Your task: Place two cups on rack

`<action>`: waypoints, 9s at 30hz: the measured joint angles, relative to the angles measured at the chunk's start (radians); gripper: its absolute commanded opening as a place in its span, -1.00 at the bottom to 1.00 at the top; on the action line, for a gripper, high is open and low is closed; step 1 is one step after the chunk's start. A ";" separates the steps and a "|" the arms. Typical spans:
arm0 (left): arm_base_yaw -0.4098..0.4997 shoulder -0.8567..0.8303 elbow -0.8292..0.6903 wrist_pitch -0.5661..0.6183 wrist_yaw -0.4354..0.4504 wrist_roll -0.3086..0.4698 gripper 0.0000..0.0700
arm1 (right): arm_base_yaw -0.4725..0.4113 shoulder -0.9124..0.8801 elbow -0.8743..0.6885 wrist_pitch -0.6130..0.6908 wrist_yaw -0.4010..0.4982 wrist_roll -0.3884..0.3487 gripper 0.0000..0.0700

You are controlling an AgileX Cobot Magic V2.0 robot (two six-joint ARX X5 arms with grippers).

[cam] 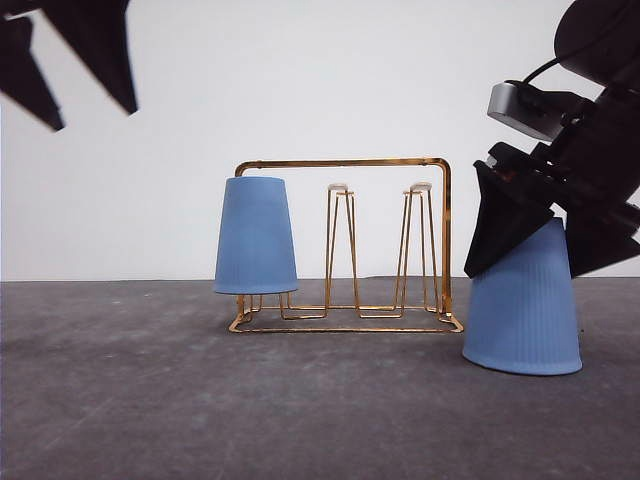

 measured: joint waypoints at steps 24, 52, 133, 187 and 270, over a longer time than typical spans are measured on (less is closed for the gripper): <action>-0.003 -0.002 -0.003 0.040 0.000 -0.021 0.46 | 0.040 -0.053 0.443 -0.231 -0.015 -0.087 0.07; 0.013 -0.002 -0.004 0.106 0.001 -0.019 0.46 | 0.038 0.222 0.443 -0.117 0.011 -0.079 0.80; 0.503 -0.873 -0.997 0.727 0.018 -0.035 -0.96 | -0.230 -0.412 0.064 -0.253 0.164 0.029 -0.98; 0.435 -1.161 -1.073 0.620 -0.002 -0.031 -0.96 | -0.274 -0.896 -0.394 -0.010 0.374 -0.032 -0.98; 0.435 -1.161 -1.073 0.620 -0.002 -0.030 -0.96 | -0.274 -1.412 -0.781 0.083 0.374 -0.031 -0.98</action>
